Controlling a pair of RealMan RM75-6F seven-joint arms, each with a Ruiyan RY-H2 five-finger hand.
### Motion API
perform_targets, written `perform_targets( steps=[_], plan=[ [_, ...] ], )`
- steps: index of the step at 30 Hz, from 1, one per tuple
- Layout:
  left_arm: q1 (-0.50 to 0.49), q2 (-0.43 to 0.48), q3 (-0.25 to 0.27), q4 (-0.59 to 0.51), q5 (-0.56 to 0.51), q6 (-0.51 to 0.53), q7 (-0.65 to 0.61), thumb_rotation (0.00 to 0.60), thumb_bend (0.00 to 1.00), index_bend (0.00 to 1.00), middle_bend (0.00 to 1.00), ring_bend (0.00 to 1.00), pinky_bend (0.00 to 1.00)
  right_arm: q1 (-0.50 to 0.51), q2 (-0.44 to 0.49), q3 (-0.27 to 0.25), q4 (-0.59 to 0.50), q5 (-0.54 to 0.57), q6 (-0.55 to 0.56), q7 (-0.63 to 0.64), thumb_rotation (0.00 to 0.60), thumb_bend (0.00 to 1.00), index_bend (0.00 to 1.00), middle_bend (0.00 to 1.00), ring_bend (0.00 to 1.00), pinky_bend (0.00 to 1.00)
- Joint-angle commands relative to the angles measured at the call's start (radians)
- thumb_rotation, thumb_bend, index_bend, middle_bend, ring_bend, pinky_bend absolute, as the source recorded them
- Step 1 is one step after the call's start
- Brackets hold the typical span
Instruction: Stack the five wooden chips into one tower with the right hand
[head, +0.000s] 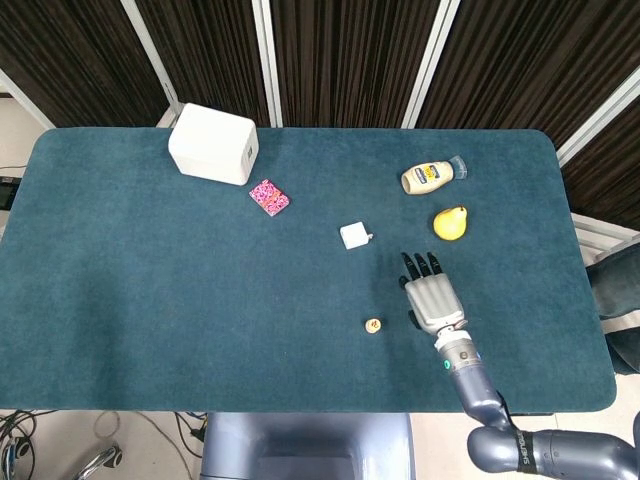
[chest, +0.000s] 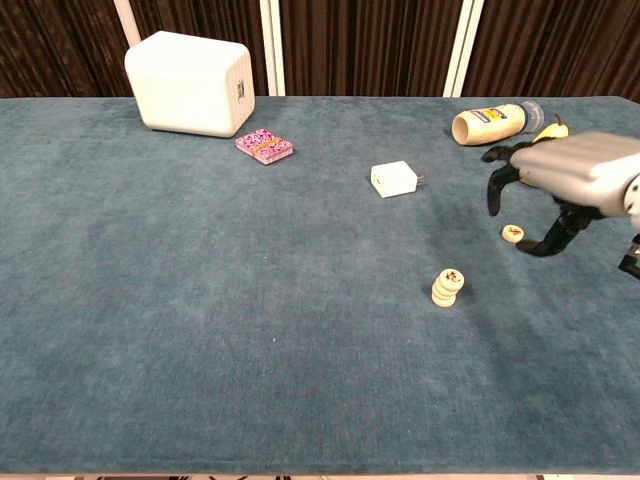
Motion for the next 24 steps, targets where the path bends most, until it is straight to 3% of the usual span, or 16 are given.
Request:
perform_targets(
  steps=[1, 14, 24],
  plan=[
    [0.000, -0.003, 0.002, -0.003, 0.004, 0.005, 0.006, 0.600, 0.09, 0.00, 0.00, 0.00, 0.07, 0.003, 0.005, 0.014, 0.063, -0.005, -0.038, 0.042, 0.600, 0.39, 0.37, 0.00, 0.00, 0.00],
    [0.002, -0.005, -0.003, -0.004, -0.006, 0.013, 0.019, 0.600, 0.09, 0.00, 0.00, 0.00, 0.07, 0.051, -0.116, 0.071, 0.373, 0.027, -0.178, 0.167, 0.600, 0.39, 0.37, 0.00, 0.00, 0.00],
    [0.001, -0.007, -0.002, -0.004, -0.008, 0.012, 0.029, 0.600, 0.09, 0.00, 0.00, 0.00, 0.07, 0.049, -0.159, 0.057, 0.468, 0.029, -0.214, 0.185, 0.600, 0.39, 0.37, 0.00, 0.00, 0.00]
  ],
)
